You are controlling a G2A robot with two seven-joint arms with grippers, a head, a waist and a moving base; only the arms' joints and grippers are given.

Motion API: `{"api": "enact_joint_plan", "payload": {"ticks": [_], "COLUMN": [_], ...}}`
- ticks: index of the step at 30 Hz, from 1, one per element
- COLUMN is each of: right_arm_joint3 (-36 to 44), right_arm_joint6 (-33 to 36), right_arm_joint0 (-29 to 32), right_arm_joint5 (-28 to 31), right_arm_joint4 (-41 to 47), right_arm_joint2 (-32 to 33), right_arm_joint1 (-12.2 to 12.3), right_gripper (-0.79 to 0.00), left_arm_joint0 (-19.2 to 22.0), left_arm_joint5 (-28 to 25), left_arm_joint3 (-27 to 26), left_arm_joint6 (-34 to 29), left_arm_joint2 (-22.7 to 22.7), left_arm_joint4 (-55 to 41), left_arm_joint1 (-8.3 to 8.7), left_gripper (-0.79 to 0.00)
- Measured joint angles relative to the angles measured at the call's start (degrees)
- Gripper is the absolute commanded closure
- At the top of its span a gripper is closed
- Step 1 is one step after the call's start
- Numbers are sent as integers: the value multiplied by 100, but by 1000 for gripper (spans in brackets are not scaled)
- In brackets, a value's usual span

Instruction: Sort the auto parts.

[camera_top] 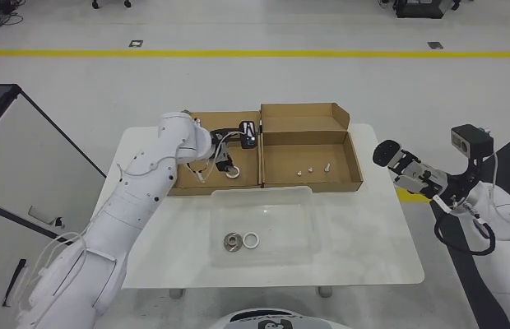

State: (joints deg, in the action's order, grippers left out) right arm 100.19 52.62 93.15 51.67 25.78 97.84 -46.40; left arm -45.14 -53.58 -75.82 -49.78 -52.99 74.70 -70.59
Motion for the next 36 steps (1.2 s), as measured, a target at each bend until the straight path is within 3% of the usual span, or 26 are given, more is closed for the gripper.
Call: {"api": "enact_joint_plan", "payload": {"ticks": [5,10,19,23,27,33,36], "right_arm_joint3": [0,0,0,0,0,0,0], "right_arm_joint6": [0,0,0,0,0,0,0], "right_arm_joint0": [0,0,0,0,0,0,0], "right_arm_joint5": [0,0,0,0,0,0,0], "right_arm_joint4": [0,0,0,0,0,0,0], "right_arm_joint2": [0,0,0,0,0,0,0], "right_arm_joint1": [0,0,0,0,0,0,0], "right_gripper": [-785,-785,-785,-785,-785,-785,-785], "left_arm_joint0": [-239,-339,203,524,835,1231,1272], "left_arm_joint5": [224,965,2206,2522,2678,2785,2798], "left_arm_joint3": [-666,-1620,-2739,-2926,-2793,-2647,-2651], "left_arm_joint6": [-323,-1068,-2306,-2620,-2773,-2879,-2890], "left_arm_joint2": [0,404,1576,2018,2527,3074,3102], "left_arm_joint4": [-702,-1657,-3271,-3805,-4360,-4952,-4969], "left_arm_joint1": [102,310,869,1085,1217,1240,1238], "left_gripper": [-785,-785,-785,-785,-785,-785,-785]}}
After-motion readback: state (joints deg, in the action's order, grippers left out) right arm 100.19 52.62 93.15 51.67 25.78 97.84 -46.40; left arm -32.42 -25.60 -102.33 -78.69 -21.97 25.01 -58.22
